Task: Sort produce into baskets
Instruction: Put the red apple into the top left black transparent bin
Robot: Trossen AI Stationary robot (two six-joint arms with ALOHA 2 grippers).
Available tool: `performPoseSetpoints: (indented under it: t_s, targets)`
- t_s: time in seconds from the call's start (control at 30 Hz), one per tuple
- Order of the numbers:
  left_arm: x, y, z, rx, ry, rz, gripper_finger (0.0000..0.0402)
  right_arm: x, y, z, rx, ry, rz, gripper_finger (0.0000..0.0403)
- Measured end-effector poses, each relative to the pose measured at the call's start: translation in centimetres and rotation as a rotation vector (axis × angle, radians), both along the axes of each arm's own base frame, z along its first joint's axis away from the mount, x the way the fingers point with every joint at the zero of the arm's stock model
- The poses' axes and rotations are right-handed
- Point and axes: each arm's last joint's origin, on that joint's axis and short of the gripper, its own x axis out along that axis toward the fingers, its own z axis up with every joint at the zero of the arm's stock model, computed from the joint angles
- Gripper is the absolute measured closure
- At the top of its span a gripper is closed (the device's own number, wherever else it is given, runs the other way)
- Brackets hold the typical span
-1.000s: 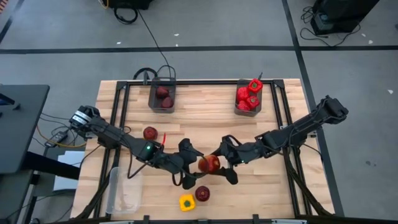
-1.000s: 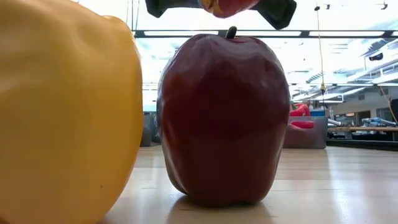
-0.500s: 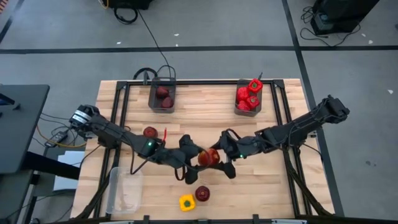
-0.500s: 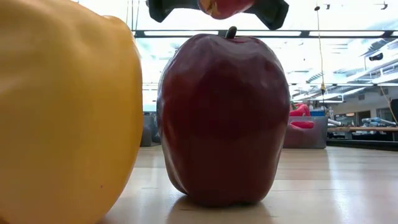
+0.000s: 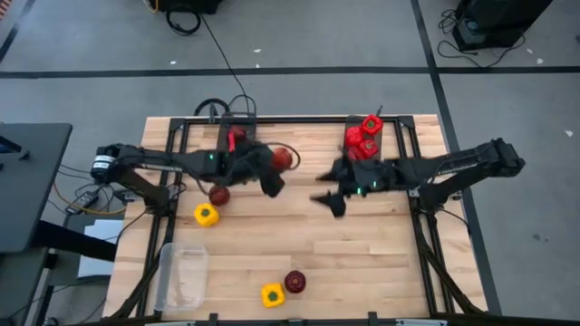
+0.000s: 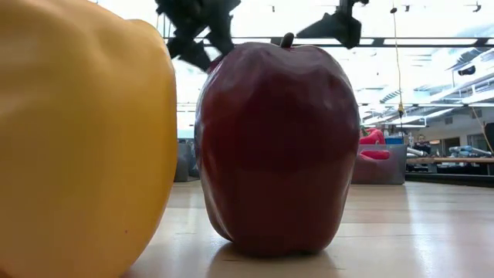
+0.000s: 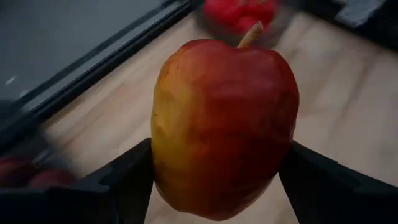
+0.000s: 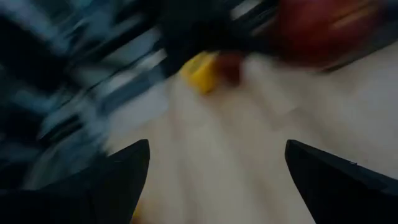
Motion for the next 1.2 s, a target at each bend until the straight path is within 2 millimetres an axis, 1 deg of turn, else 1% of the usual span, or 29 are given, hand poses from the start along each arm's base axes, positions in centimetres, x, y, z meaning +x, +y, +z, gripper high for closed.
performPoseSetpoints:
  t_s: [0.07, 0.13, 0.23, 0.3, 0.37, 0.47, 0.6, 0.7, 0.77, 0.87, 0.93, 0.97, 1.07, 1.13, 1.2]
  targets:
    - [-0.7, 1.9, 0.2, -0.009, 0.032, 0.057, 0.0103, -0.4, -0.9, 0.4, -0.032, -0.003, -0.035, 0.0020]
    - [-1.7, 4.0, 0.0, -0.007, 0.095, 0.129, 0.0103, -0.8, -1.6, 0.7, -0.046, -0.005, -0.035, 0.0020]
    - [-2.9, 7.3, -0.2, 0.000, 0.153, 0.246, 0.0103, -1.1, -2.9, 0.8, -0.095, 0.010, -0.060, 0.0020]
    - [-3.6, 9.4, -0.6, -0.007, 0.191, 0.288, 0.0103, -1.2, -3.6, 0.7, -0.120, 0.028, -0.079, 0.0020]
    - [-4.3, 11.5, -1.3, -0.041, 0.221, 0.288, 0.0103, -1.2, -4.3, 0.7, -0.120, 0.033, -0.073, 0.0019]
    - [-5.5, 14.4, -2.4, -0.099, 0.214, 0.352, 0.0103, -1.3, -5.3, 0.6, -0.114, 0.052, -0.082, 0.0019]
    - [-6.9, 17.3, -3.8, -0.157, 0.190, 0.426, 0.0103, -1.5, -6.5, 0.4, -0.109, 0.075, -0.071, 0.0019]
    - [-7.2, 18.7, -4.4, -0.189, 0.157, 0.444, 0.0101, -1.7, -7.1, 0.2, -0.099, 0.094, -0.050, 0.0019]
    - [-7.3, 19.2, -4.8, -0.201, 0.162, 0.453, 0.0079, -1.8, -7.4, 0.1, -0.092, 0.100, -0.042, 0.0019]
    - [-7.0, 20.0, -5.6, -0.204, 0.167, 0.461, 0.0034, -2.0, -7.9, 0.0, -0.078, 0.118, -0.027, 0.0019]
    - [-6.6, 20.3, -6.3, -0.210, 0.173, 0.460, 0.0015, -2.1, -8.3, -0.1, -0.078, 0.132, -0.031, 0.0019]
    - [-6.6, 20.5, -6.6, -0.215, 0.183, 0.462, 0.0012, -2.2, -8.4, -0.2, -0.074, 0.143, -0.029, 0.0019]
    - [-6.4, 20.8, -7.5, -0.233, 0.208, 0.467, 0.0018, -2.3, -8.9, -0.3, -0.056, 0.143, -0.027, 0.0019]
    - [-6.4, 20.8, -7.6, -0.237, 0.213, 0.471, 0.0022, -2.4, -9.0, -0.3, -0.044, 0.140, -0.016, 0.0019]
    - [-6.4, 20.7, -7.3, -0.238, 0.209, 0.469, 0.0024, -2.4, -9.0, -0.3, -0.034, 0.140, -0.005, 0.0019]
